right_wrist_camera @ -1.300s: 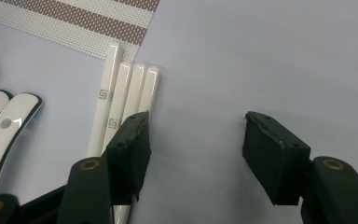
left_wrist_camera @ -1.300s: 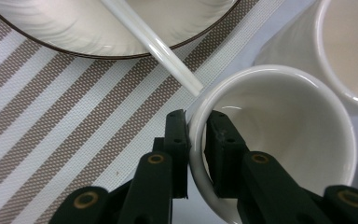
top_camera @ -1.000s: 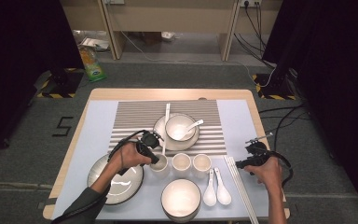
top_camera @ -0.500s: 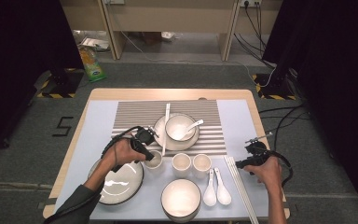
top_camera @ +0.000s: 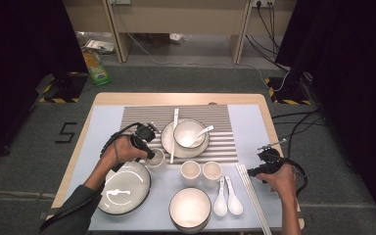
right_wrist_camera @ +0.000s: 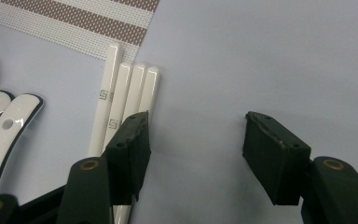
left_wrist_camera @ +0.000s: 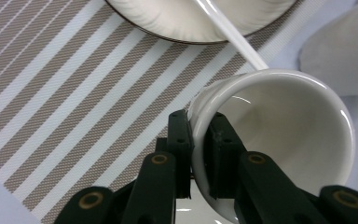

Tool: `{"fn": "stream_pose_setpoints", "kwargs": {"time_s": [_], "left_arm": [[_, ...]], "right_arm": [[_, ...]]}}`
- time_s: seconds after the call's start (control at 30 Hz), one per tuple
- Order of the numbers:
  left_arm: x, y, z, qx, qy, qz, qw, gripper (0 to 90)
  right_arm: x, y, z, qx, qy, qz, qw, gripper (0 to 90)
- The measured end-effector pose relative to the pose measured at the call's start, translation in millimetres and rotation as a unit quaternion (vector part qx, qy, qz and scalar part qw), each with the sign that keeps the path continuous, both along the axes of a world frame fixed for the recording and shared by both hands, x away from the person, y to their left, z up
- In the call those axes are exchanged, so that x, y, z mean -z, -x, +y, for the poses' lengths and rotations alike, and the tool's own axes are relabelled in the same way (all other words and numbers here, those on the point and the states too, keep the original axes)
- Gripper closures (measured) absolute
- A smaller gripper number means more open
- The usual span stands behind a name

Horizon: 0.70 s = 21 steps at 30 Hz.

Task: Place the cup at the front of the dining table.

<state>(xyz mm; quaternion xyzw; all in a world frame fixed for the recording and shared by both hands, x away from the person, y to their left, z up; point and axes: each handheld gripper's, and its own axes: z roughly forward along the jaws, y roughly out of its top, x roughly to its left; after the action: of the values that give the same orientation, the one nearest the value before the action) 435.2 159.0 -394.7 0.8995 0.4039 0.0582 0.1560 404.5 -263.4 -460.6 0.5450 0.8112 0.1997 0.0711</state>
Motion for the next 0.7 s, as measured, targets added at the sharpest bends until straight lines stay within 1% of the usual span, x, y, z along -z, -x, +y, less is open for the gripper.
{"fn": "stream_pose_setpoints", "kwargs": {"time_s": [0.07, 0.13, 0.23, 0.3, 0.33, 0.37, 0.47, 0.57, 0.7], "left_arm": [[0.3, -3.7, 1.9, -0.009, 0.000, -0.001, 1.0000, 81.2], [1.9, -7.5, 3.4, -0.013, -0.001, 0.006, 0.9999, 81.1], [4.8, -12.5, 4.2, -0.020, -0.008, 0.006, 0.9998, 81.1], [7.8, -18.2, 5.4, -0.030, -0.006, 0.008, 0.9995, 81.2], [7.8, -18.2, 5.4, -0.030, -0.006, 0.008, 0.9995, 81.1], [9.7, -21.6, 5.6, -0.035, -0.009, 0.008, 0.9993, 81.1], [12.9, -25.8, 5.1, -0.039, -0.011, 0.015, 0.9991, 81.1], [15.1, -29.0, 5.2, -0.043, -0.017, 0.015, 0.9988, 81.1], [17.8, -32.2, 5.1, -0.049, -0.018, 0.018, 0.9985, 80.9]], "right_arm": [[0.0, 0.2, 0.3, 0.001, 0.000, 0.000, 1.0000, 40.8], [0.2, 0.2, 0.5, 0.000, 0.002, -0.001, 1.0000, 40.8], [0.2, 0.3, 0.3, -0.001, 0.001, -0.002, 1.0000, 40.7], [0.2, 0.6, -0.1, 0.000, -0.002, -0.002, 1.0000, 40.8], [0.2, 0.6, -0.1, 0.000, -0.002, -0.002, 1.0000, 40.8], [0.2, 0.7, -0.3, -0.001, -0.001, -0.002, 1.0000, 40.8], [0.4, 0.8, -0.7, -0.002, -0.002, -0.003, 1.0000, 40.8], [0.5, 0.9, -0.7, -0.001, -0.002, -0.004, 1.0000, 40.8], [0.5, 1.0, -0.6, -0.001, -0.002, -0.004, 1.0000, 40.7]]}}
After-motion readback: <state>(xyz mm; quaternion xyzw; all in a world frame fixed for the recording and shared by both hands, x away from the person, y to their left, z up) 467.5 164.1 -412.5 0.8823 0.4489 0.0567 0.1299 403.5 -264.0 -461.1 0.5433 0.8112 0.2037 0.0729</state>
